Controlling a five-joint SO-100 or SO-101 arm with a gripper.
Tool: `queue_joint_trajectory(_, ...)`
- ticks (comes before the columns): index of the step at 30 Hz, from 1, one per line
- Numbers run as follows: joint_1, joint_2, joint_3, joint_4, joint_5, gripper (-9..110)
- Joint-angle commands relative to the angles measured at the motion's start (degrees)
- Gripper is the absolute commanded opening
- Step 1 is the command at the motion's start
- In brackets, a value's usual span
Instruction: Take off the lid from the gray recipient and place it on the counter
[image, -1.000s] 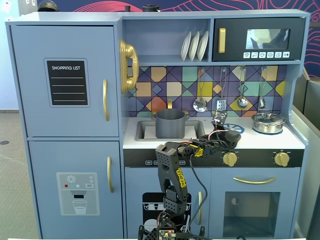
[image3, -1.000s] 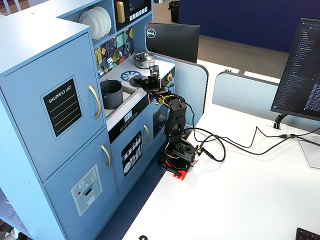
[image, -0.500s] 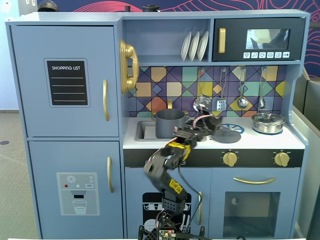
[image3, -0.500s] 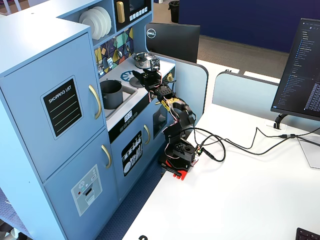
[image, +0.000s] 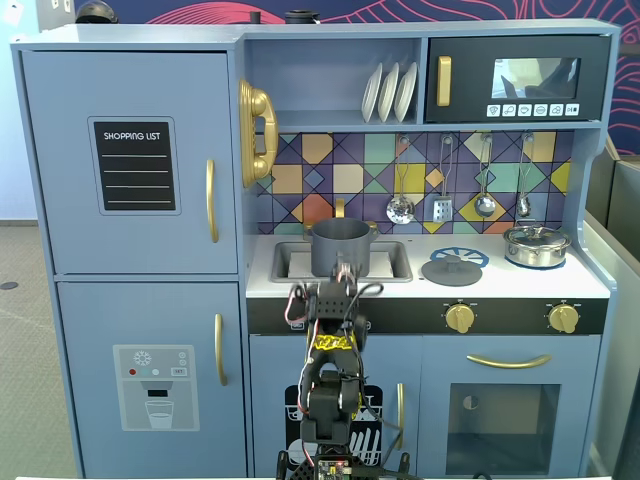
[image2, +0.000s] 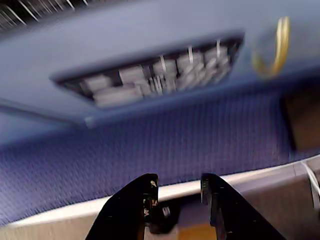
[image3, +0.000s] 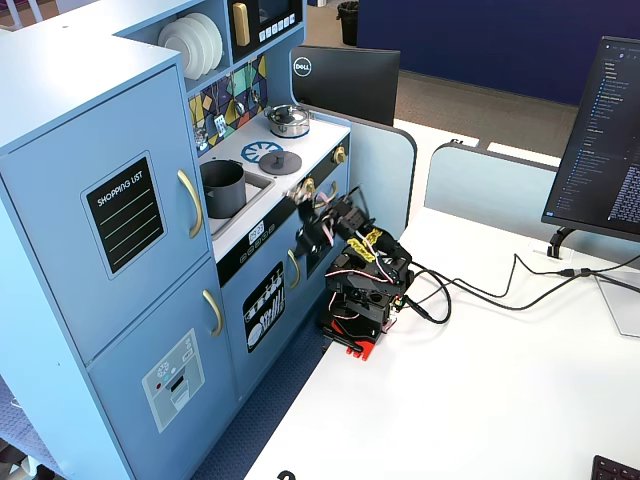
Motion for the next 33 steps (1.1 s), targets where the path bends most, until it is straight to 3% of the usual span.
queue_joint_trajectory(1, -4.0, 1.1, 12.2, -15.2, 2.5, 0)
queue_joint_trajectory(6, -7.3, 4.8, 25.4, -26.9, 2.4, 0)
queue_joint_trajectory(22, -6.2, 15.5, 29.7, 6.9, 0.3, 1)
queue_joint_trajectory(33, -1.8, 15.6, 29.7, 7.2, -1.8, 3)
